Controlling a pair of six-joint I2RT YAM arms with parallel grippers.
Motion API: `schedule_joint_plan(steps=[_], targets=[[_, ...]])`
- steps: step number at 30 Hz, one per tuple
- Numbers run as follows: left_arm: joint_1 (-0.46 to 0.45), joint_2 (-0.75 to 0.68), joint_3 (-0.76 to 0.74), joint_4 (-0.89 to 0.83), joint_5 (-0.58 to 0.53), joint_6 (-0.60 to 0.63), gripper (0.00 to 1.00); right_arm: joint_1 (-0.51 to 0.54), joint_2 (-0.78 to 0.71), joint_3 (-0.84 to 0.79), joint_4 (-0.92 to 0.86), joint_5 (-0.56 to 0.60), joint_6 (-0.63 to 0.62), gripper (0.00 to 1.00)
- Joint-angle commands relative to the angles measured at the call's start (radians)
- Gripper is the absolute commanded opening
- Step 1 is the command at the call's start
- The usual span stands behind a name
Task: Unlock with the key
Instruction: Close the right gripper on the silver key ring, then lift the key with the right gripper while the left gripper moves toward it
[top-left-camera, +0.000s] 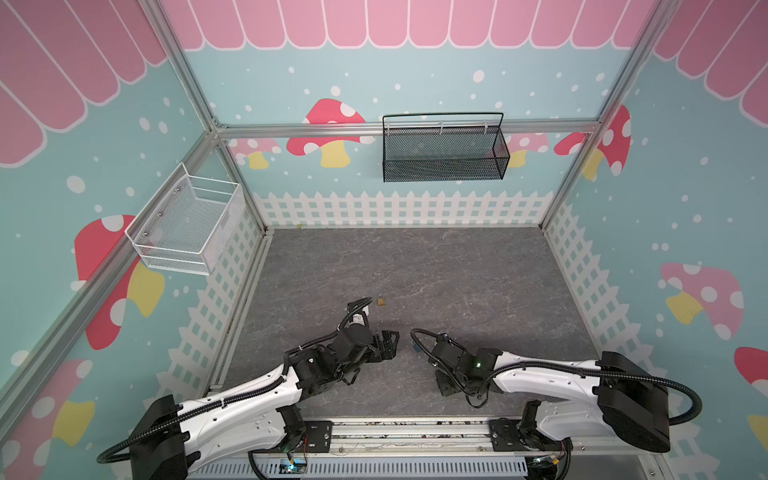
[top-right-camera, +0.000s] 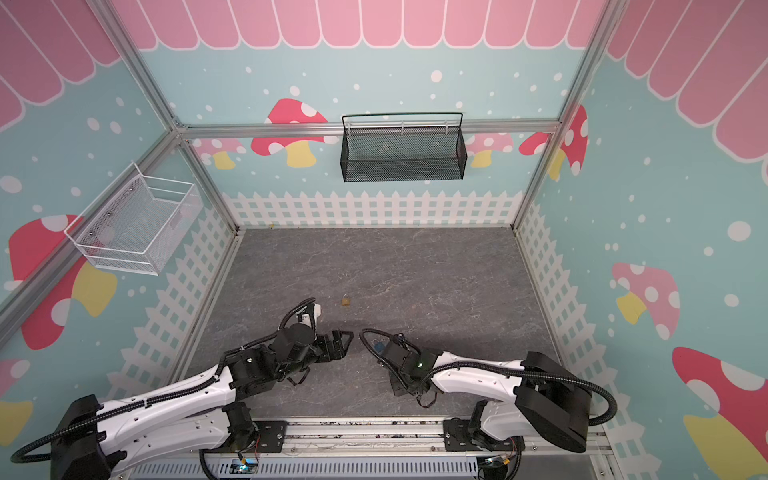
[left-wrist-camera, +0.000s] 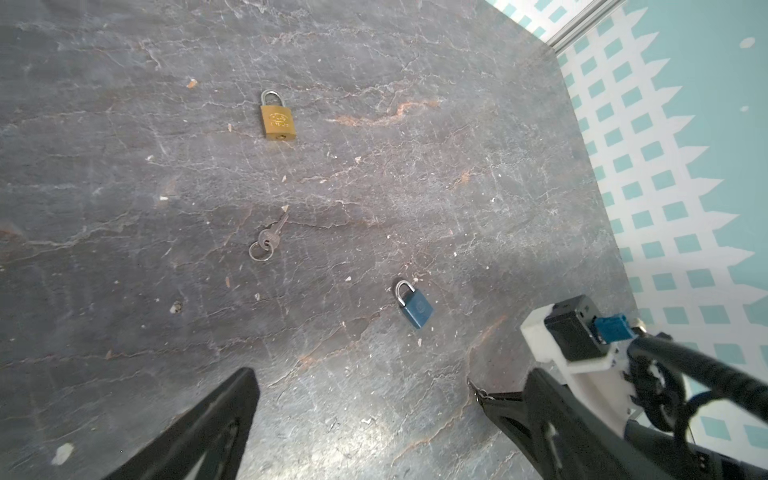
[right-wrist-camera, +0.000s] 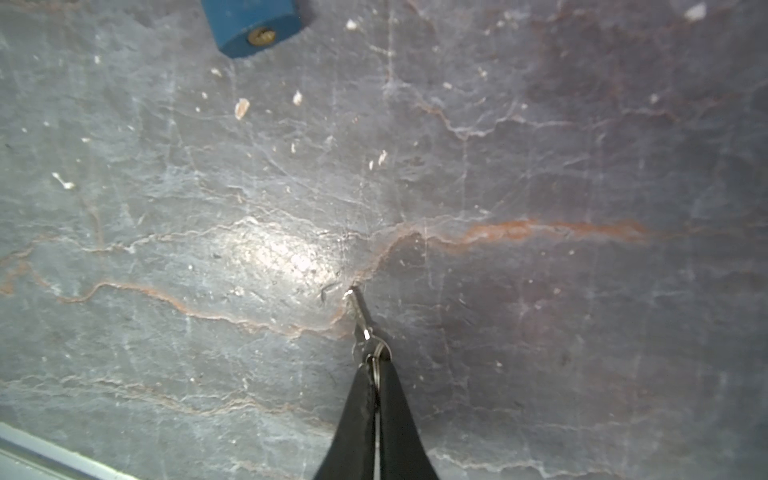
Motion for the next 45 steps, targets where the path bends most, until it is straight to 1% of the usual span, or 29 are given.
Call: schedule_joint_plan(steps=[1,4,8,12,16,19,22,25,27,30,32,34,36,37,40,43,45], targets=[[-0.005,0.002,0.016,0.018,-0.029,-0.013,1.0,0.006,-0.012,-0.019,0.022,0.025,-0.006,0.04],[-0.005,-0.015,0.001,0.043,-0.021,-0.039,1.0,0.006,-0.028,-0.011,0.031,0.042,-0.021,0.0],[-0.004,-0.036,-0.006,0.067,-0.021,-0.057,1.0,0.002,-0.089,-0.021,0.074,0.07,-0.037,0.0],[-0.005,-0.05,-0.003,0.087,-0.014,-0.076,1.0,-0.009,-0.177,-0.038,0.16,0.083,-0.076,0.0],[-0.005,-0.025,0.008,0.157,0.025,-0.083,1.0,-0.037,-0.252,-0.032,0.233,0.081,-0.139,0.0],[-0.004,0.019,0.025,0.21,0.059,-0.081,0.98,-0.065,-0.272,-0.017,0.283,0.054,-0.185,0.0],[-0.005,0.071,0.045,0.257,0.089,-0.08,0.93,-0.077,-0.27,-0.004,0.331,0.024,-0.21,0.0],[-0.005,0.126,0.059,0.312,0.126,-0.081,0.81,-0.084,-0.262,0.007,0.375,-0.009,-0.231,0.0],[-0.005,0.161,0.063,0.349,0.142,-0.082,0.77,-0.088,-0.255,0.011,0.402,-0.026,-0.24,0.0],[-0.005,0.208,0.067,0.404,0.169,-0.084,0.67,-0.094,-0.246,0.015,0.445,-0.057,-0.249,0.0],[-0.005,0.232,0.069,0.429,0.182,-0.082,0.66,-0.1,-0.241,0.016,0.464,-0.079,-0.25,0.0],[-0.005,0.248,0.076,0.433,0.185,-0.079,0.6,-0.106,-0.238,0.017,0.478,-0.093,-0.247,0.0],[-0.004,0.258,0.077,0.433,0.19,-0.077,0.58,-0.114,-0.237,0.019,0.487,-0.1,-0.242,0.0],[-0.005,0.262,0.075,0.438,0.192,-0.074,0.54,-0.121,-0.237,0.017,0.501,-0.112,-0.239,0.0],[-0.005,0.271,0.065,0.468,0.191,-0.078,0.5,-0.148,-0.224,0.012,0.556,-0.177,-0.229,0.0],[-0.005,0.272,0.068,0.487,0.201,-0.074,0.46,-0.15,-0.208,0.015,0.57,-0.198,-0.23,0.0],[-0.005,0.268,0.065,0.482,0.185,-0.08,0.42,-0.15,-0.209,0.012,0.571,-0.199,-0.229,0.0]])
